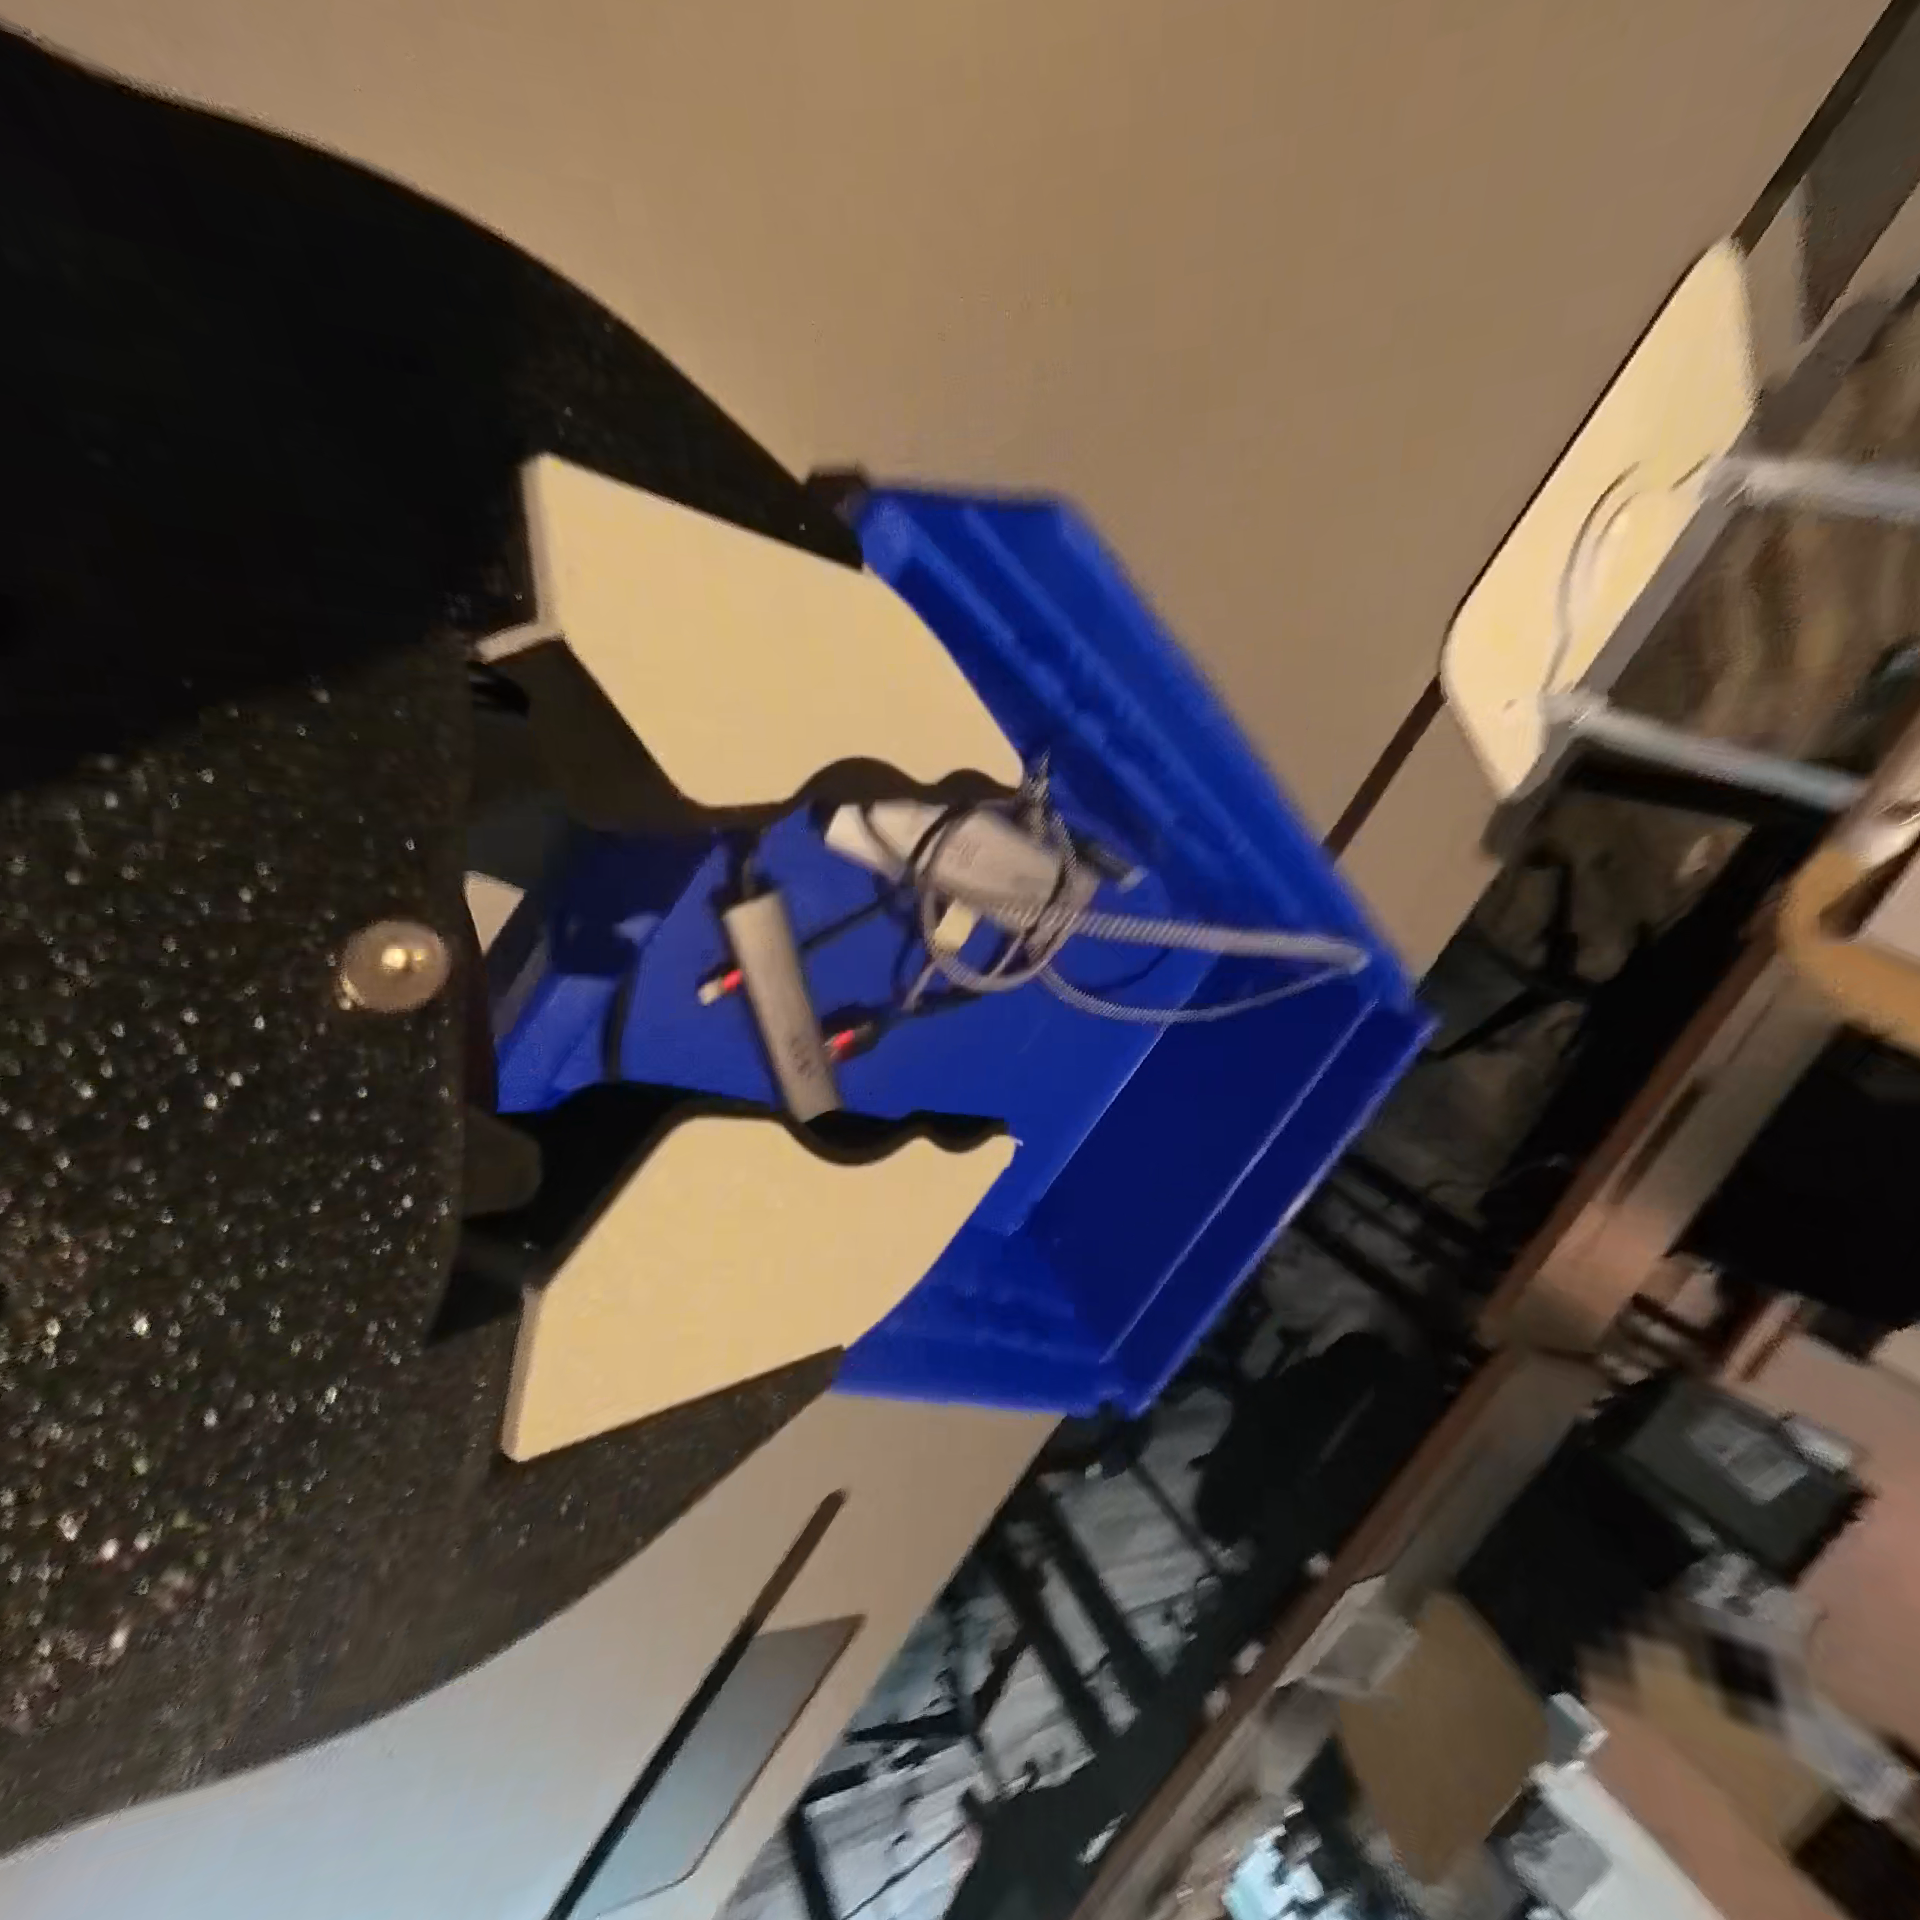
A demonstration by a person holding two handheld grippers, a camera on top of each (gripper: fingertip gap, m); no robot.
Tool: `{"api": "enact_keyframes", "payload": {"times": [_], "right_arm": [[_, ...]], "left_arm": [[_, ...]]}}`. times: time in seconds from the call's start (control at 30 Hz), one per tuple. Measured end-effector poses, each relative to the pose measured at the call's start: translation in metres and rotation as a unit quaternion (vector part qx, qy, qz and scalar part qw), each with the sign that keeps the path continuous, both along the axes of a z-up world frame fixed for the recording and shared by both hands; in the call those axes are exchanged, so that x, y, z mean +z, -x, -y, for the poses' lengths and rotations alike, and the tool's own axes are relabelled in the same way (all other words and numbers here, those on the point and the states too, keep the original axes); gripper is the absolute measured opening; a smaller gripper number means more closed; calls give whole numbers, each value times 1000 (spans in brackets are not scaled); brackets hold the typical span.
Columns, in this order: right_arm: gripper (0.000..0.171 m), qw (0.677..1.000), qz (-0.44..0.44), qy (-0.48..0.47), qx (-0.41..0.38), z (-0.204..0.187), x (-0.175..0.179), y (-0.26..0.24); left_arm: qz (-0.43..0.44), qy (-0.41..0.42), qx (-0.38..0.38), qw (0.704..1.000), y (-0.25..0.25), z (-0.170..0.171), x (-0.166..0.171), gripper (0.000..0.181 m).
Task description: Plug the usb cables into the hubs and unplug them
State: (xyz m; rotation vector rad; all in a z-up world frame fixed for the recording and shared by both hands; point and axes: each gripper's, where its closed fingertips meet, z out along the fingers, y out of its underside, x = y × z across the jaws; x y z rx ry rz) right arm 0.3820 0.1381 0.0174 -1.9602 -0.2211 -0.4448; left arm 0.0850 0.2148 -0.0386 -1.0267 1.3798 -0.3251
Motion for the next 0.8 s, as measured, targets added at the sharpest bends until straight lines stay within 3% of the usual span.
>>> {"api": "enact_keyframes", "payload": {"times": [0.1,0.2,0.3,0.4,0.47,0.6,0.8], "right_arm": [[52,995,4,-68,73,-2,13,54],[36,978,-14,-159,136,2,22,117],[16,963,-98,-191,165,-1,4,169],[3,949,-221,-148,167,-13,-27,206],[0,942,-263,-129,165,-19,-37,221],[0,948,-257,-117,144,-26,-50,225],[0,948,-257,-125,140,-25,-51,224]], "left_arm": [[2,-2,1,1000,1,-1,1,8],[8,9,3,1000,2,-4,2,8],[29,60,2,998,5,-10,4,8],[61,128,8,990,13,-25,6,8],[80,161,20,984,22,-39,8,8],[106,222,38,969,47,-66,12,8],[129,381,9,916,88,-93,4,0]]}}
